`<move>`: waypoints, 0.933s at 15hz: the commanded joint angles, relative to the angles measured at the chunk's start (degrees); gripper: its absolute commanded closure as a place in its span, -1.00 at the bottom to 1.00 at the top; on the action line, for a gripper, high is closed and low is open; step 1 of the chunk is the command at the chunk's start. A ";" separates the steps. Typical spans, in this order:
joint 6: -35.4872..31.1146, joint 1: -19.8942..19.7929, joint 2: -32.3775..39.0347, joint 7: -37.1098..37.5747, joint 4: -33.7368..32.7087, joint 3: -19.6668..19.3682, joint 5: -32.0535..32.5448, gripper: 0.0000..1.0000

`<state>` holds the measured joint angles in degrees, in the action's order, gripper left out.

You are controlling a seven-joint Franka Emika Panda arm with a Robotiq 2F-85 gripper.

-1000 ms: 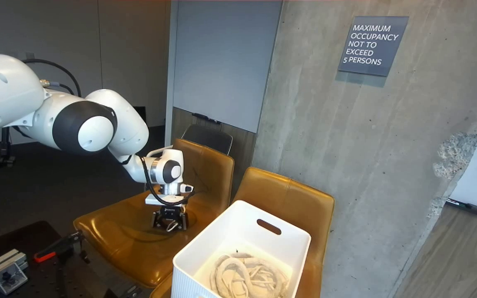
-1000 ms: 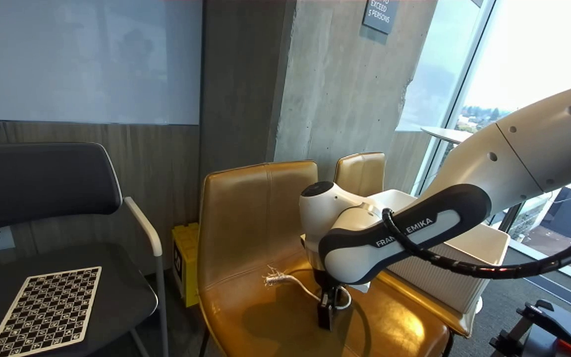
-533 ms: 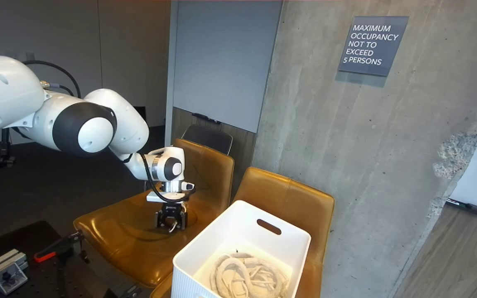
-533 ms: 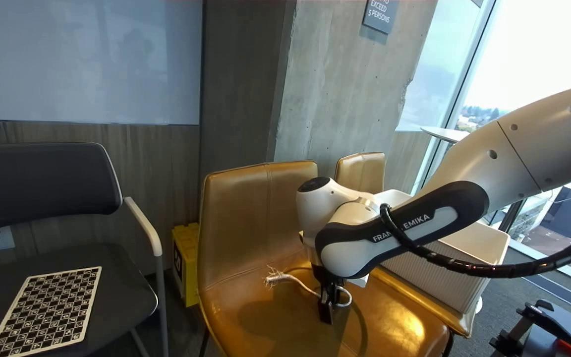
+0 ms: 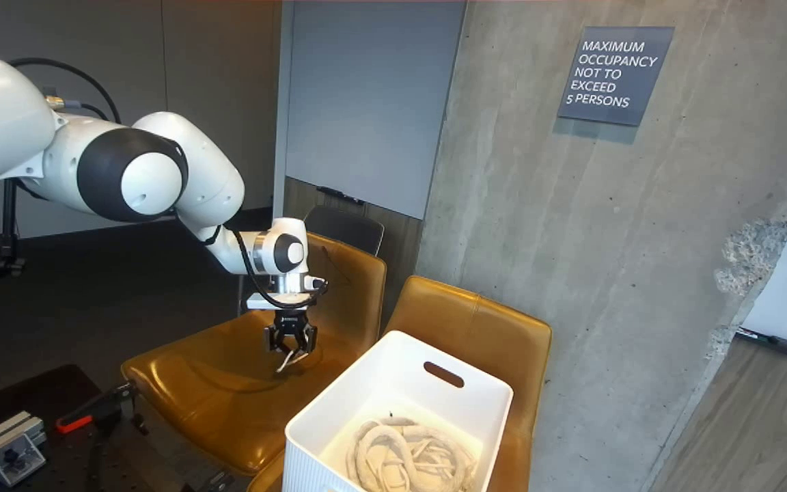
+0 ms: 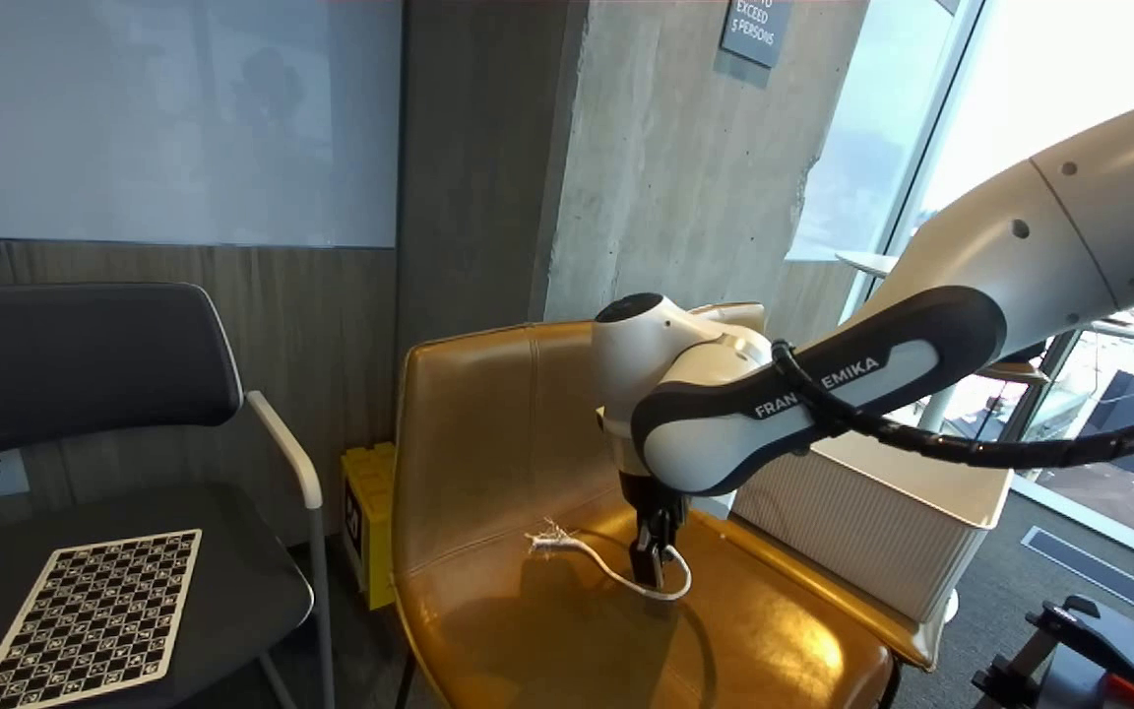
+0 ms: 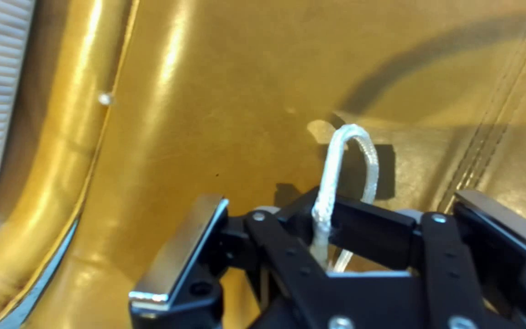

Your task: Put the ropes in the basket

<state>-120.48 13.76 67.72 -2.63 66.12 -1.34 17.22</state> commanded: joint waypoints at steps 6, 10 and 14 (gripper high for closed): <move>0.46 2.00 -20.98 3.19 15.11 -2.92 5.02 1.00; 2.29 -0.30 -28.33 2.08 16.70 -3.78 6.48 1.00; 6.33 -4.40 -33.86 0.44 13.80 -5.09 6.33 1.00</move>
<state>-117.29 12.19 38.80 -1.04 79.87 -6.16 22.65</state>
